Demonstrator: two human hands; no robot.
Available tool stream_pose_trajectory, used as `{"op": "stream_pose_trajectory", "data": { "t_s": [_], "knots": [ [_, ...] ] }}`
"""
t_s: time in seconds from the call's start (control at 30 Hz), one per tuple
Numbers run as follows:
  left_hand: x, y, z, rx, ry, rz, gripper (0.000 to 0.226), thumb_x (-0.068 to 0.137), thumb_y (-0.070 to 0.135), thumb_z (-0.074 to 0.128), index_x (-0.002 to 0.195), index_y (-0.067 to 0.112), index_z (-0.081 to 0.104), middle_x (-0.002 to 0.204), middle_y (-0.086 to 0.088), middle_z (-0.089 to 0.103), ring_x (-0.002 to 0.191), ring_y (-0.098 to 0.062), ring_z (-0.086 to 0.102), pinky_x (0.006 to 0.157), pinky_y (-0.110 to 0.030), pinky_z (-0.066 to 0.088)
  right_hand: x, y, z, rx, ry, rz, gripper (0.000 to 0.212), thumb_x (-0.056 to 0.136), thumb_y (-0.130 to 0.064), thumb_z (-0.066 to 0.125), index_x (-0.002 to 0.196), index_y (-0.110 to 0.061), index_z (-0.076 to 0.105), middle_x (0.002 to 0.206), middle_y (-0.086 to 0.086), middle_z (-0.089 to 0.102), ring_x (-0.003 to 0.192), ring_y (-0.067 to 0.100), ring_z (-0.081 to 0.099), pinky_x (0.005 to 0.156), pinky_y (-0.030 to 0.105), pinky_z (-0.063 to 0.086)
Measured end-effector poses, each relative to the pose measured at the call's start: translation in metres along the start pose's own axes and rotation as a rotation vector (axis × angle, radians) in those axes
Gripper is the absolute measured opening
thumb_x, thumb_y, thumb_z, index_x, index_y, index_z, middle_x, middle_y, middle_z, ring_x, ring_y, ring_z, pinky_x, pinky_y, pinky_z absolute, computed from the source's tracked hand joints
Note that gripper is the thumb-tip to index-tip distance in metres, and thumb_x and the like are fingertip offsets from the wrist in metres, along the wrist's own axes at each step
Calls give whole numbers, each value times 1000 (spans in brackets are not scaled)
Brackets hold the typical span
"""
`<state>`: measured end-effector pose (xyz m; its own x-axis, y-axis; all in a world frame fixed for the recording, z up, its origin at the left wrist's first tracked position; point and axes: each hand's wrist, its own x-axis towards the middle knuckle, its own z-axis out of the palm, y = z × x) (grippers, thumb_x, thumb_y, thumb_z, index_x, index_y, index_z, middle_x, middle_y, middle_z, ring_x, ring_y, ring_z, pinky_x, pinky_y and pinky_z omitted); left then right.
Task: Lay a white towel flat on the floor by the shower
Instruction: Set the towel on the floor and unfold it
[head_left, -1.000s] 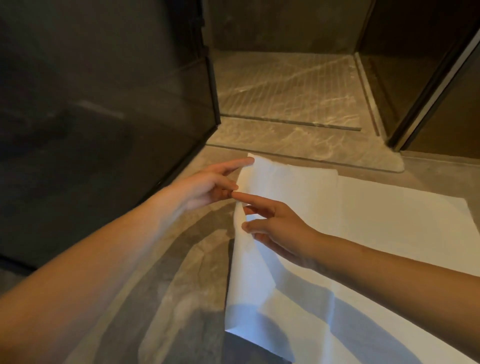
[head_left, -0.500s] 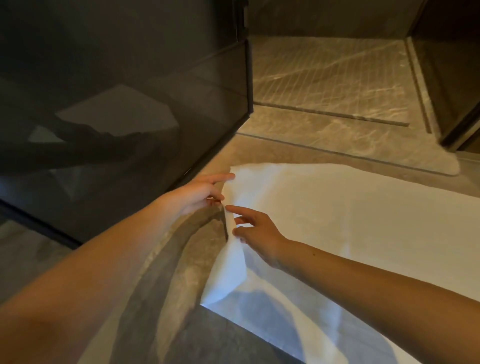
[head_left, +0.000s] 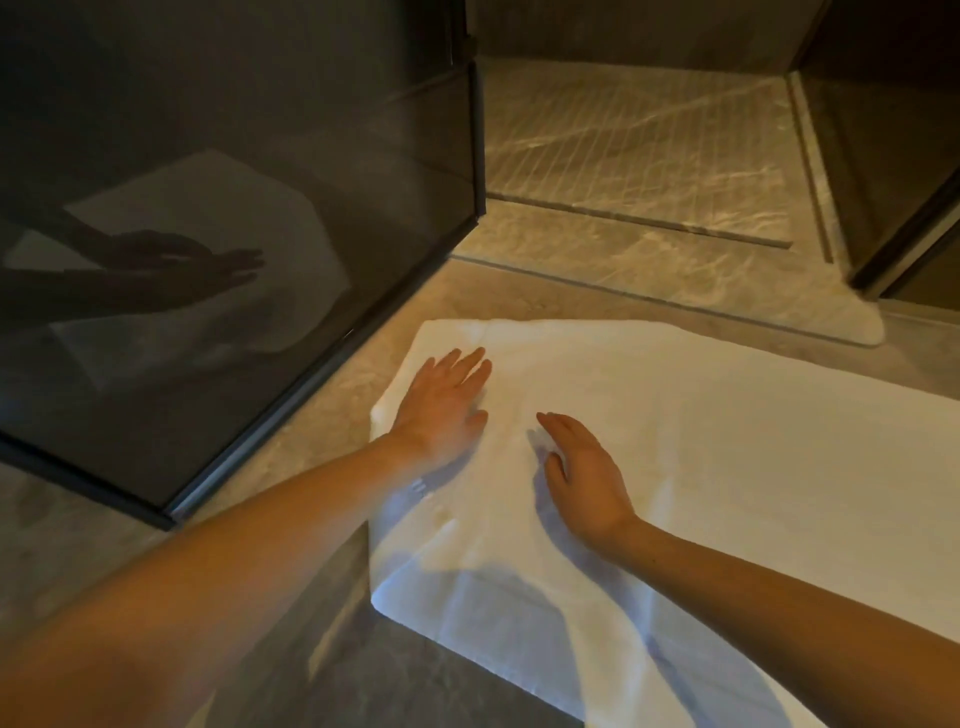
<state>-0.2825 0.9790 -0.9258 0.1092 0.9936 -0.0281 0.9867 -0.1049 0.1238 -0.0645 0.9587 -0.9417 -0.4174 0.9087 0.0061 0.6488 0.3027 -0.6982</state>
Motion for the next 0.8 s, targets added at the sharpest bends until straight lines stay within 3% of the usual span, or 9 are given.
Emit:
{"op": "stream_pose_trajectory", "data": {
  "t_s": [0.07,0.17,0.3,0.4,0.53,0.8],
  "knots": [
    [-1,25,12,-4,-22,62,63,100,44,32,154,23,8,163,5,0,149,-17,-4,117,-34,-8,-2,22,-9,-148,28,27,50,102,-21,39,151,-19,30,157,2,30,144,19,28,116,25,18],
    [-4,54,35,14,-87,132,62,102,47,22,154,21,2,163,4,-5,148,-15,-9,117,-35,-10,-4,48,-22,-377,27,53,54,103,-28,32,155,-18,17,161,3,19,148,20,14,120,31,11],
    [-10,77,65,-1,-183,159,61,102,48,16,154,22,-1,162,3,-8,148,-17,-11,119,-39,-8,-15,73,-27,-484,-54,133,58,102,-40,21,156,-22,7,163,-1,7,150,18,0,121,37,2],
    [-15,80,80,10,-164,145,62,100,51,11,153,23,-6,162,2,-12,147,-17,-15,119,-41,-7,-24,86,-22,-559,-108,101,60,102,-45,16,155,-24,-2,163,-3,-1,149,17,-8,120,36,-5],
    [-25,82,90,14,-95,129,64,96,54,-1,152,25,-10,160,4,-17,147,-16,-18,119,-42,-8,-30,94,-23,-581,-108,62,60,102,-46,17,155,-25,-1,163,-4,0,149,15,-9,121,37,-5],
    [-42,89,93,-66,-50,108,63,98,53,4,154,26,-5,162,4,-13,146,-15,-19,119,-42,-8,-37,95,-22,-569,-99,27,64,96,-51,6,155,-26,2,162,-6,1,148,13,-9,121,36,-3]
  ]
}}
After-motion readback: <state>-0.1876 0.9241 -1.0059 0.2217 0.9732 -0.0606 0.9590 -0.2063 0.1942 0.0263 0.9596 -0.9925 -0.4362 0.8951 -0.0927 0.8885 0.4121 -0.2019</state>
